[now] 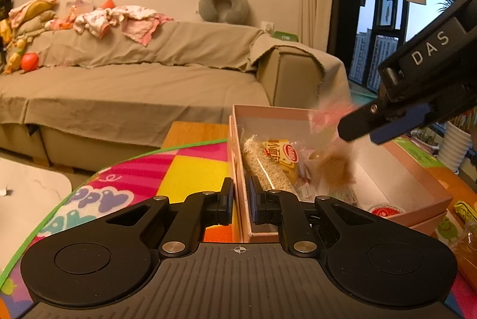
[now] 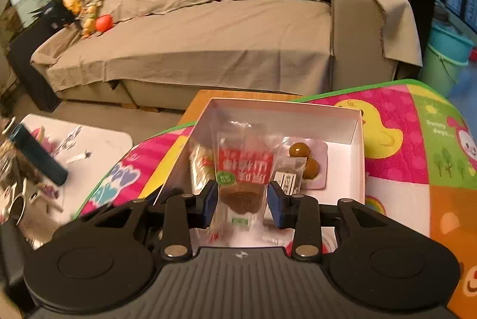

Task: Organize objects
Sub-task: 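Carry the hawthorn packet into the pink box and release it, then move the right gripper to a second red-label packet on the mat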

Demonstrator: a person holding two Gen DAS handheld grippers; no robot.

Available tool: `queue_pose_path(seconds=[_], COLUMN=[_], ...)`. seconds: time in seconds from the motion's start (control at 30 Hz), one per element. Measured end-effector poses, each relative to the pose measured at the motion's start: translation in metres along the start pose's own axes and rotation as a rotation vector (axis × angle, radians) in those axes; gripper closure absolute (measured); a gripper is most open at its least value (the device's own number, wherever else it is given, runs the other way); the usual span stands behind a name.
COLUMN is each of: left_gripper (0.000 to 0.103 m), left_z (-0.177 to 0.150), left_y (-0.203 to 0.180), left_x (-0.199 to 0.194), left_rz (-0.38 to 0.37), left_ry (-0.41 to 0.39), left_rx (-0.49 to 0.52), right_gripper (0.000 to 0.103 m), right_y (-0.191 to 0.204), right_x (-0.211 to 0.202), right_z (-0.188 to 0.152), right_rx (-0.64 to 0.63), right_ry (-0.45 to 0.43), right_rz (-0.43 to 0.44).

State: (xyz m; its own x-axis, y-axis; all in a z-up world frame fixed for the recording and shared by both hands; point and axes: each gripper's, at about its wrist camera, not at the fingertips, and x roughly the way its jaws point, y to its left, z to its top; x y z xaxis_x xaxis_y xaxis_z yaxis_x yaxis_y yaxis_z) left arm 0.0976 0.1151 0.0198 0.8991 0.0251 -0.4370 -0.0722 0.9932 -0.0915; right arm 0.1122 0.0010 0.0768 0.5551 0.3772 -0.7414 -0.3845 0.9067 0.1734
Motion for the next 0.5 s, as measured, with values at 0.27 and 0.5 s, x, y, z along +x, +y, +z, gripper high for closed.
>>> queue_pose_path(seconds=[0.27,0.5], left_gripper=[0.089,0.090], left_z=[0.000,0.000], left_y=[-0.001,-0.001], left_x=[0.001,0.000], left_rz=[0.001,0.005], left_ry=[0.000,-0.003], left_rx=[0.001,0.004], right_gripper=[0.041,0.032], right_y=[-0.022,-0.070], right_x=[-0.036,-0.078], right_z=[-0.021,-0.082], right_rx=[-0.046,-0.022], right_ry=[-0.108,-0.120], right_rz=[-0.083,-0.222])
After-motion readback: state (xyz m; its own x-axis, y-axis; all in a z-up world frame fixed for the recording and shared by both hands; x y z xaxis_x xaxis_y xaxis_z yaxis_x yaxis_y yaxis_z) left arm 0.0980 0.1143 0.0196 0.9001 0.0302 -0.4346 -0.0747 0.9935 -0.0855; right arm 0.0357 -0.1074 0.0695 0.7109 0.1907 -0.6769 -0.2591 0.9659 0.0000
